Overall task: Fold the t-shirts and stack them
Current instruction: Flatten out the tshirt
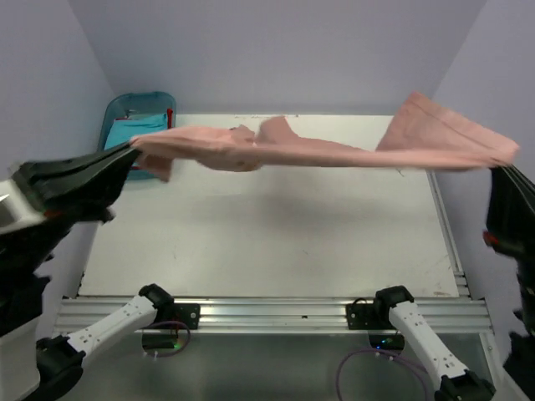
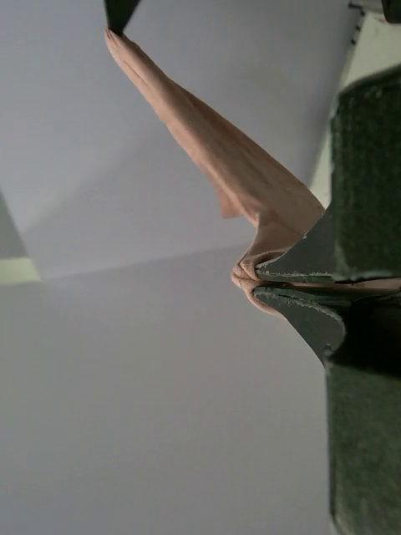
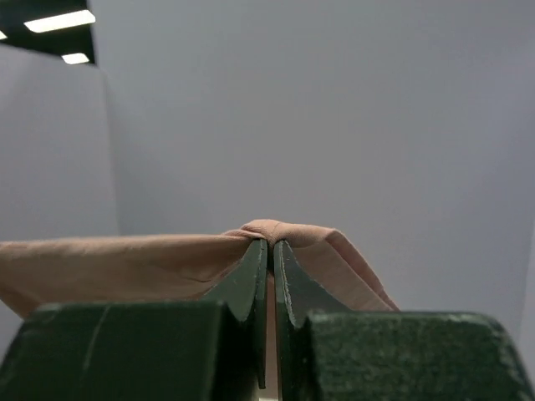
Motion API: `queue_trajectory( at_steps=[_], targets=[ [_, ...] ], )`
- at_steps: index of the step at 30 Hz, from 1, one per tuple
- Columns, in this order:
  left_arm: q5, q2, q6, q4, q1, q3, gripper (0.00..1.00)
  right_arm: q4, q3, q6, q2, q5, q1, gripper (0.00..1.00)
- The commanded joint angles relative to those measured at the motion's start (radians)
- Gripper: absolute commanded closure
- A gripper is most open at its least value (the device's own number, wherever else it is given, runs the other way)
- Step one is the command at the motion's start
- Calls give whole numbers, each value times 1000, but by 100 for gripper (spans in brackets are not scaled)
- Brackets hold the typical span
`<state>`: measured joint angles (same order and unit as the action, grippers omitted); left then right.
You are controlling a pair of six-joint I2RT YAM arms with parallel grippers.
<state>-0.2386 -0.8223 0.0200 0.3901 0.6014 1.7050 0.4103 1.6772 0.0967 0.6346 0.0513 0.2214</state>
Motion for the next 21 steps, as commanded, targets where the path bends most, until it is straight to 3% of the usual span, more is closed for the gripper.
queue_trajectory(
  at_steps=[1, 6, 11, 14, 21],
  targets=[
    [-232, 101, 141, -51, -12, 25, 100, 62, 57, 1, -22, 152, -2, 100],
    [-324, 129, 209, -92, -83, 103, 100, 111, 159, 58, -20, 60, -4, 100],
    [-158, 11, 118, -39, -132, 145, 100, 280, 266, 67, 187, -197, -4, 100],
    [-50, -50, 69, -55, -130, 61, 100, 312, 213, 80, 278, -226, -4, 100],
    [192, -178, 23, -230, -132, -414, 100, 283, -82, 90, 485, -399, -2, 100]
  ],
)
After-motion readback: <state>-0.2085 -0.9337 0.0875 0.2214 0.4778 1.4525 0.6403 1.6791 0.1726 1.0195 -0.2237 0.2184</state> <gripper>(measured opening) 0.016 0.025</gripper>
